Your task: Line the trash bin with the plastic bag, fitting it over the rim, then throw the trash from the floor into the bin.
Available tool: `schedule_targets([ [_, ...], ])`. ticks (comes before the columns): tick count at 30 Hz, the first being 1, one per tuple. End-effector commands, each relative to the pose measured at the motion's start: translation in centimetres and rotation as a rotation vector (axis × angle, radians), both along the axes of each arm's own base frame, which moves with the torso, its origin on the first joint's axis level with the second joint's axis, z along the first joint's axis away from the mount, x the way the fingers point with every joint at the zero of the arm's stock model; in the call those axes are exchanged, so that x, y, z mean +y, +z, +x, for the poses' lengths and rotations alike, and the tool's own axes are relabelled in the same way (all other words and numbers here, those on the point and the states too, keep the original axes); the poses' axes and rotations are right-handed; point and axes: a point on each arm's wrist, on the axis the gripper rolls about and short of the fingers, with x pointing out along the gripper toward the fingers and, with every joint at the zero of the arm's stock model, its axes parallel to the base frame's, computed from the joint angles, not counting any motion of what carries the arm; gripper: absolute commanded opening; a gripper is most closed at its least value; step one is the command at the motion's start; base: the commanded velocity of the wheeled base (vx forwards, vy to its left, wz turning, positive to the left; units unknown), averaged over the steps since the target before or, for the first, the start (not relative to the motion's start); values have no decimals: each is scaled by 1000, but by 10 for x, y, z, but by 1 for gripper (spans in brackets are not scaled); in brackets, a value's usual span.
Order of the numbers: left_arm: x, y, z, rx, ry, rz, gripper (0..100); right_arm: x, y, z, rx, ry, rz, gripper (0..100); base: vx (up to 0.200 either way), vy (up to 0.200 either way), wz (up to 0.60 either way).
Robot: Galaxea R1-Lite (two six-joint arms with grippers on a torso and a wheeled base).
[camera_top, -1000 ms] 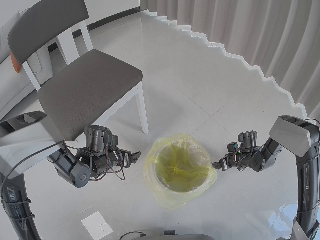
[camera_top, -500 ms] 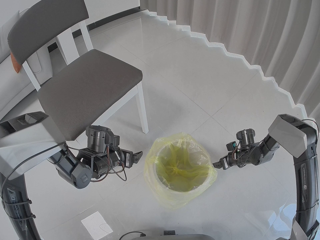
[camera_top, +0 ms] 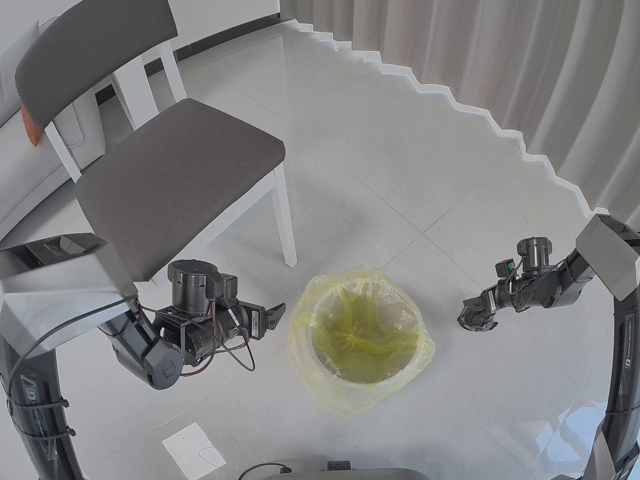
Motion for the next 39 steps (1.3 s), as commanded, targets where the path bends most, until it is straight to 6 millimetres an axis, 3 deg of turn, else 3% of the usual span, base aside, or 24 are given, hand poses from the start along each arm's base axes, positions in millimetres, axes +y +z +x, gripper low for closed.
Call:
schedule_targets([
  [1, 1, -13, 0, 30, 3, 13, 100, -16, 7, 11, -28, -24, -16, 100, 0, 0, 0],
  [9, 0, -4, -5, 4, -4, 3, 100, -35, -26, 31, 30, -56, -72, 100, 0, 0, 0],
  [19, 0, 0, -14, -10, -14, 4, 100, -33, -58, 55, 92, -42, -76, 100, 0, 0, 0],
  [38, -3, -1, -13, -11, -17, 6, 100, -34, -64, 62, 103, -27, -91, 100, 0, 0, 0],
  [39, -3, -1, -13, -9, -17, 6, 100, -34, -63, 62, 103, -28, -92, 0, 0, 0, 0],
])
